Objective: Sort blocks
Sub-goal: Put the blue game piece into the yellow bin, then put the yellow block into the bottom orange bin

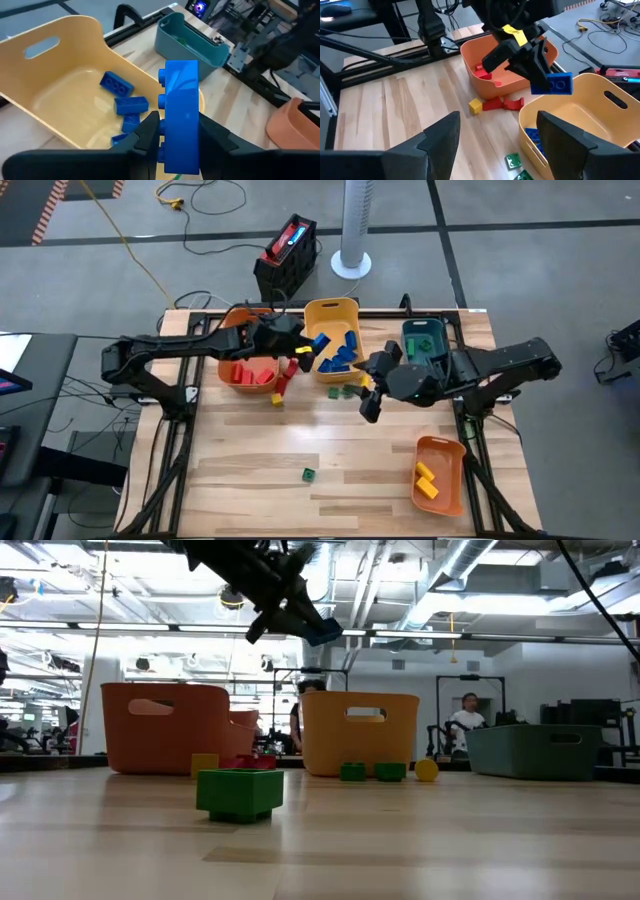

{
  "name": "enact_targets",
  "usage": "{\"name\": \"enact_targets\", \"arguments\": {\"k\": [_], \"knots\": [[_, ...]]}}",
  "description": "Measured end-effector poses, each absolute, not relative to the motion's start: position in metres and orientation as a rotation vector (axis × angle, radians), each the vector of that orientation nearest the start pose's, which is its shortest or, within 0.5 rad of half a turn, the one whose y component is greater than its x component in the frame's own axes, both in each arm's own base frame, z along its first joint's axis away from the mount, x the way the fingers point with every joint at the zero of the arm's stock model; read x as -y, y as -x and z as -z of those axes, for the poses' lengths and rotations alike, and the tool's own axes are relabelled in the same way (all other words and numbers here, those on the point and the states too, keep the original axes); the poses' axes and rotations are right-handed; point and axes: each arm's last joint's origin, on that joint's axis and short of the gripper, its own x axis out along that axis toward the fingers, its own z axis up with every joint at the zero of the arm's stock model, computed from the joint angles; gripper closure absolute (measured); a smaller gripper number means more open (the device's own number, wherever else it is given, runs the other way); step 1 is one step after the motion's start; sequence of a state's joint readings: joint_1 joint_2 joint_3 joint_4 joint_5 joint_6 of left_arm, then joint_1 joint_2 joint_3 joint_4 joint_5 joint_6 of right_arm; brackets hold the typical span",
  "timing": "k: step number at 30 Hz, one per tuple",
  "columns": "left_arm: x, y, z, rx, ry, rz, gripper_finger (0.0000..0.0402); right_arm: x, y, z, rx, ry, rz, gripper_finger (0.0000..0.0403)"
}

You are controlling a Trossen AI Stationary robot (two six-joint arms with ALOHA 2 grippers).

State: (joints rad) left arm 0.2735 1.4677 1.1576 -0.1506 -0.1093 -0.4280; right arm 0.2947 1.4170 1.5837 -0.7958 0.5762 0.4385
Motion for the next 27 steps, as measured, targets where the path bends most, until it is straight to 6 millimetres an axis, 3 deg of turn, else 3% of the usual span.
{"name": "enact_targets", "arguments": {"k": [9, 18, 27], "knots": [[-0.107, -0.356, -0.261, -0.507, 0.516, -0.466, 0.0311, -0.060, -0.283, -0.408, -0.499, -0.163, 0.419, 0.0129], [-0.123, -0.400, -0.252, -0.758, 0.440, -0.486, 0.0302, -0.069, -0.282, -0.408, -0.491, -0.173, 0.392, 0.0129], [-0.127, -0.404, -0.261, -0.768, 0.364, -0.499, 0.0252, -0.072, -0.278, -0.404, -0.532, -0.207, 0.409, 0.0129]]}}
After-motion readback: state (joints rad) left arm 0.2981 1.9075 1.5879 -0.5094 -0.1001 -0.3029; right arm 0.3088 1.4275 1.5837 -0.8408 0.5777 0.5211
